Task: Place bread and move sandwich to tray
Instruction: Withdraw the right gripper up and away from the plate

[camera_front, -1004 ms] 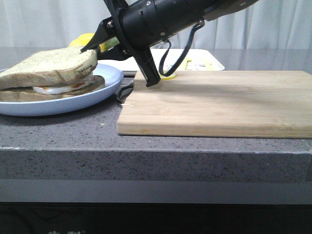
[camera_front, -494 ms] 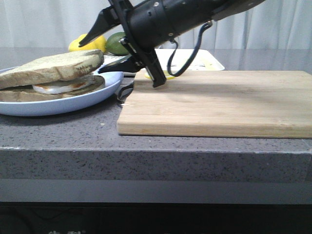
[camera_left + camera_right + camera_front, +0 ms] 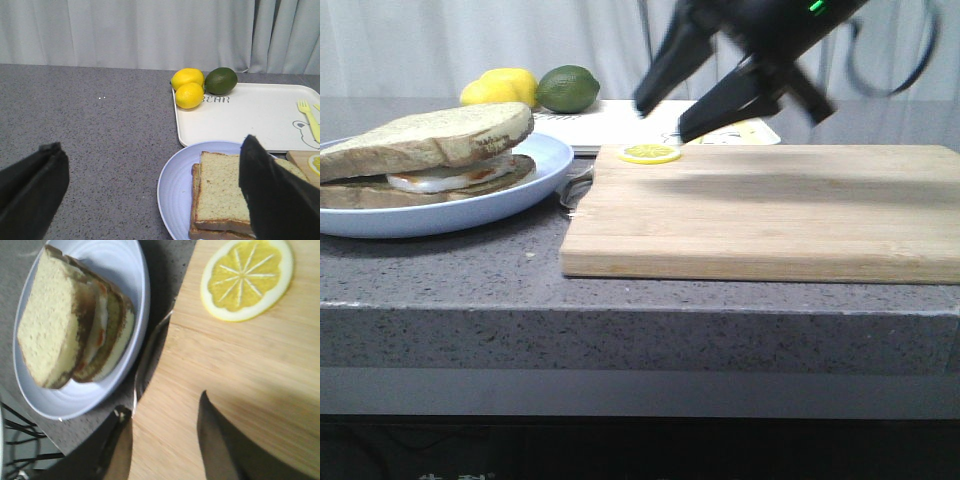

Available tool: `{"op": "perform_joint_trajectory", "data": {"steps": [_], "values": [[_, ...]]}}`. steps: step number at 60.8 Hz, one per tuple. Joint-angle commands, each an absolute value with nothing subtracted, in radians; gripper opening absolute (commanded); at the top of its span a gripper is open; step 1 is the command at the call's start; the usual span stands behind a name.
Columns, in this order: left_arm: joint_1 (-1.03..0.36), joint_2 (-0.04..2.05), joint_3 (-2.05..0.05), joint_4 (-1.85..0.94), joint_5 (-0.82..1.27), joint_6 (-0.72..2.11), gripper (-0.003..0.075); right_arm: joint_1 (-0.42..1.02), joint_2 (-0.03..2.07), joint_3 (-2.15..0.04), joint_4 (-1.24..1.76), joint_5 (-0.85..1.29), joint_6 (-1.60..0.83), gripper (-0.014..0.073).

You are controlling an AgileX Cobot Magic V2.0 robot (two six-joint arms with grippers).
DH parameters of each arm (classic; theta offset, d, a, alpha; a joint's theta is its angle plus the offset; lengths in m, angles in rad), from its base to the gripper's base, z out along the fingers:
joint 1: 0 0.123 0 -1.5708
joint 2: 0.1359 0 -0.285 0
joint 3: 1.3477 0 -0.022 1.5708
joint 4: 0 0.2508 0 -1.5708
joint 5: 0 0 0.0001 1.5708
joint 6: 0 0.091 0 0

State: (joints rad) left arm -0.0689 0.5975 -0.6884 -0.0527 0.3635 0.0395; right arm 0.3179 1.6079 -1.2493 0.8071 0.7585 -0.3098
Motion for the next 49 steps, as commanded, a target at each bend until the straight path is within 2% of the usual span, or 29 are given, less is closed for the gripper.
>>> {"op": "perform_joint_trajectory", "data": {"steps": [1, 6, 16, 26, 32, 49], "values": [[-0.069, 0.605, -0.722, -0.060, 0.292, 0.033, 0.0671, 0.297, 1.473, -1.272, 0.635, 0.761, -0.255, 0.0248], [-0.069, 0.605, -0.722, -0.060, 0.292, 0.033, 0.0671, 0.274, 1.386, -1.272, 0.487, 0.783, -0.219, 0.0156], [-0.069, 0.605, -0.722, -0.060, 0.292, 0.033, 0.0671, 0.198, 1.256, -1.272, 0.237, 0.914, -0.155, -0.0094], [-0.069, 0.605, -0.722, -0.060, 0.292, 0.033, 0.0671, 0.117, 1.151, -1.262, 0.111, 0.956, -0.063, -0.0081], [-0.069, 0.605, -0.722, -0.060, 0.292, 0.033, 0.0671, 0.085, 1.049, -1.196, 0.104, 0.898, -0.058, -0.0081], [-0.069, 0.605, -0.722, -0.060, 0.292, 0.033, 0.0671, 0.084, 0.668, -0.776, 0.104, 0.487, -0.061, -0.0081]]}}
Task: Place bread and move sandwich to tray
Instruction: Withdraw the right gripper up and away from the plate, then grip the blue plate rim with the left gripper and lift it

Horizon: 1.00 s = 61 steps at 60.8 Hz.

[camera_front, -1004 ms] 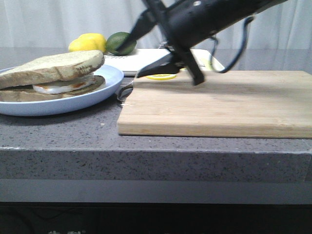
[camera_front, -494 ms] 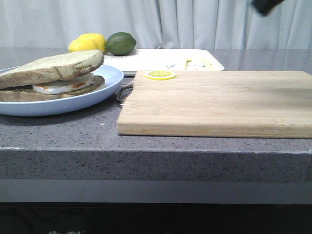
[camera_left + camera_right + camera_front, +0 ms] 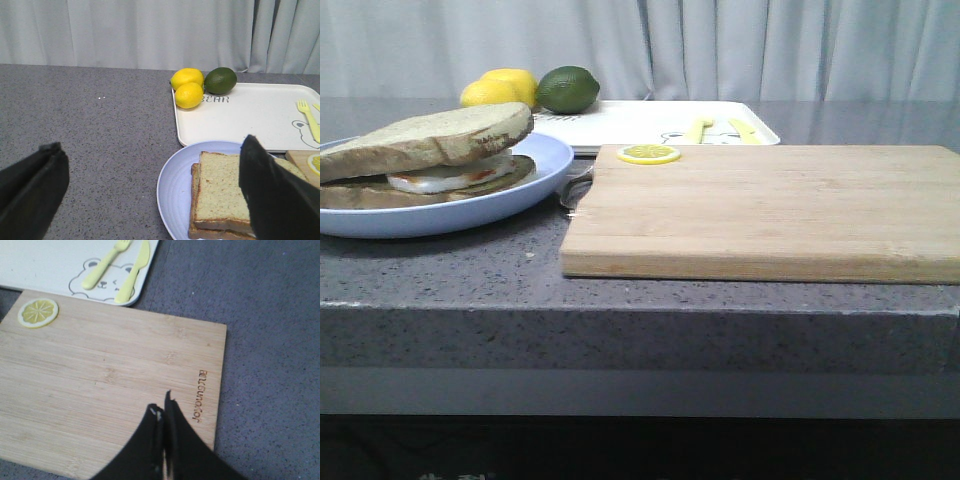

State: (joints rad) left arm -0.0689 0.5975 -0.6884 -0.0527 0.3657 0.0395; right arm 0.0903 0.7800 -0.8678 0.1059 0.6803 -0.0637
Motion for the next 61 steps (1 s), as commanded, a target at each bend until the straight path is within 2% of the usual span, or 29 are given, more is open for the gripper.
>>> {"op": "perform_joint_trajectory", "data": {"steps": [1, 18, 33, 40, 49, 61], "values": [[-0.069, 0.605, -0.722, -0.060, 0.292, 0.033, 0.0671, 0.084, 0.636, -0.742, 0.104, 0.471, -0.061, -0.0081], [-0.069, 0.605, -0.722, -0.060, 0.290, 0.033, 0.0671, 0.084, 0.299, -0.428, 0.104, 0.334, -0.061, -0.0081], [-0.069, 0.628, -0.730, -0.060, 0.267, 0.033, 0.0671, 0.084, 0.235, -0.366, 0.104, 0.273, -0.061, -0.0081], [-0.069, 0.729, -0.793, -0.062, 0.377, 0.033, 0.0671, 0.084, 0.235, -0.366, 0.104, 0.273, -0.061, -0.0081], [-0.069, 0.971, -0.916, -0.062, 0.547, 0.033, 0.0671, 0.084, 0.235, -0.366, 0.104, 0.273, -0.061, -0.0081], [-0.069, 1.179, -1.000, -0.062, 0.578, 0.042, 0.0671, 0.084, 0.235, -0.366, 0.104, 0.274, -0.061, -0.0081]]}}
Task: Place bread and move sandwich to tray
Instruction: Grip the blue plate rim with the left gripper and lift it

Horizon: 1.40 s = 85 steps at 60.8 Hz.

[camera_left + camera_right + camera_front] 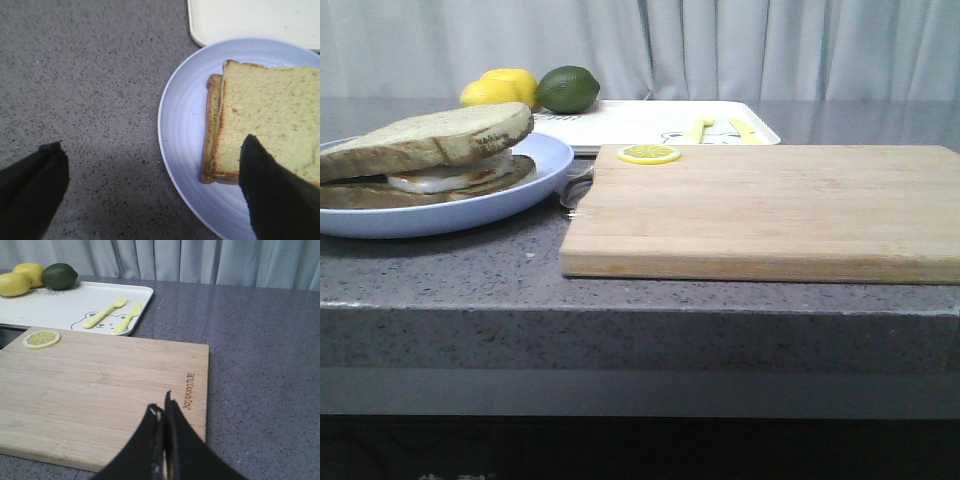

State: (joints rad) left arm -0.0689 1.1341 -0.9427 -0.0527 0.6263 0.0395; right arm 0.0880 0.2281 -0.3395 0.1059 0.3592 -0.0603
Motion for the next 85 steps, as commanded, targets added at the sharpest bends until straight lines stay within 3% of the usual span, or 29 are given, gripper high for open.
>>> {"op": "perform_joint_trajectory", "data": {"steps": [1, 40, 47, 52, 70, 85], "values": [[-0.069, 1.198, -1.007, -0.062, 0.578, 0.045, 0.0671, 0.084, 0.235, -0.366, 0.104, 0.274, -0.061, -0.0081], [-0.069, 1.521, -1.091, -0.054, 0.550, 0.044, 0.0648, 0.084, 0.235, -0.366, 0.104, 0.277, -0.061, -0.0081], [-0.069, 1.535, -1.091, -0.056, 0.549, 0.044, 0.0562, 0.084, 0.235, -0.366, 0.104, 0.277, -0.061, -0.0081], [-0.069, 1.538, -1.091, -0.056, 0.549, 0.044, 0.0459, 0.084, 0.235, -0.366, 0.104, 0.277, -0.061, -0.0081], [-0.069, 1.538, -1.091, -0.074, 0.548, 0.044, -0.0021, 0.084, 0.235, -0.366, 0.104, 0.277, -0.061, -0.0081], [-0.063, 1.475, -1.091, -0.156, 0.555, 0.047, -0.0018, 0.084, 0.235, -0.366, 0.104, 0.277, -0.061, -0.0081]]}}
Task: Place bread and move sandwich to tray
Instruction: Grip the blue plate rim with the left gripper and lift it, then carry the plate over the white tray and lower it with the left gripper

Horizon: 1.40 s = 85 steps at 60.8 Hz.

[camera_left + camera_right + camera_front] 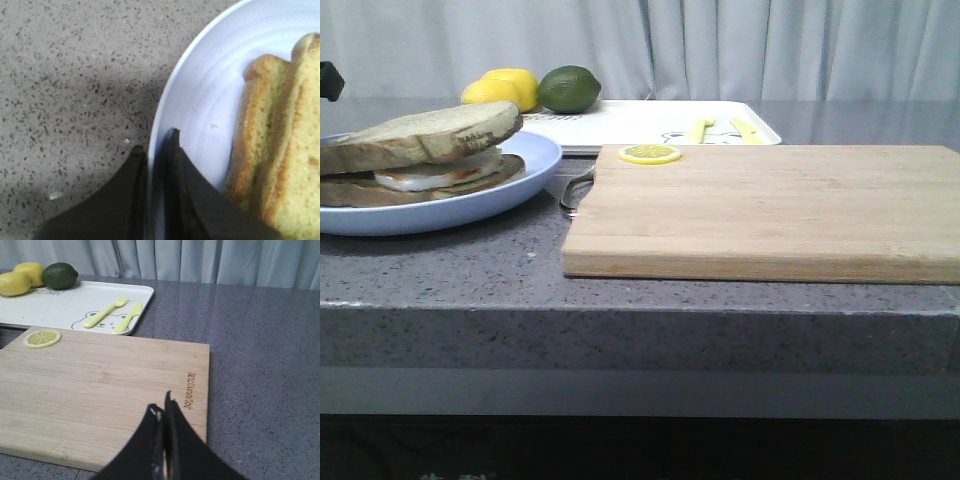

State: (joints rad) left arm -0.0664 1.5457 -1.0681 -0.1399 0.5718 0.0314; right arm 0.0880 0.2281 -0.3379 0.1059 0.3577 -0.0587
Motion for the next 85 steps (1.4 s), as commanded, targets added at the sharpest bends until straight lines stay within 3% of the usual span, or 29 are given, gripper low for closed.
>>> {"op": "perform_joint_trajectory", "data": {"steps": [1, 19, 30, 39, 68, 85], "values": [[-0.059, 1.466, -1.091, -0.164, 0.557, 0.051, -0.0018, 0.084, 0.235, -0.366, 0.104, 0.277, -0.061, -0.0081], [0.064, 1.313, -1.093, -0.534, 0.625, 0.279, -0.0018, 0.084, 0.235, -0.366, 0.104, 0.277, -0.061, -0.0081], [0.163, 1.320, -1.112, -0.917, 0.781, 0.539, -0.0019, 0.084, 0.235, -0.366, 0.104, 0.277, -0.061, -0.0081], [0.158, 1.378, -1.199, -1.021, 0.877, 0.595, -0.0019, 0.084, 0.235, -0.366, 0.104, 0.279, -0.061, -0.0081], [-0.013, 1.913, -1.917, -1.018, 0.907, 0.468, -0.0018, 0.084, 0.235, -0.366, 0.104, 0.288, -0.061, -0.0081], [-0.032, 2.246, -2.343, -1.013, 0.909, 0.367, -0.0018, 0.084, 0.235, -0.366, 0.104, 0.293, -0.061, -0.0081]]}}
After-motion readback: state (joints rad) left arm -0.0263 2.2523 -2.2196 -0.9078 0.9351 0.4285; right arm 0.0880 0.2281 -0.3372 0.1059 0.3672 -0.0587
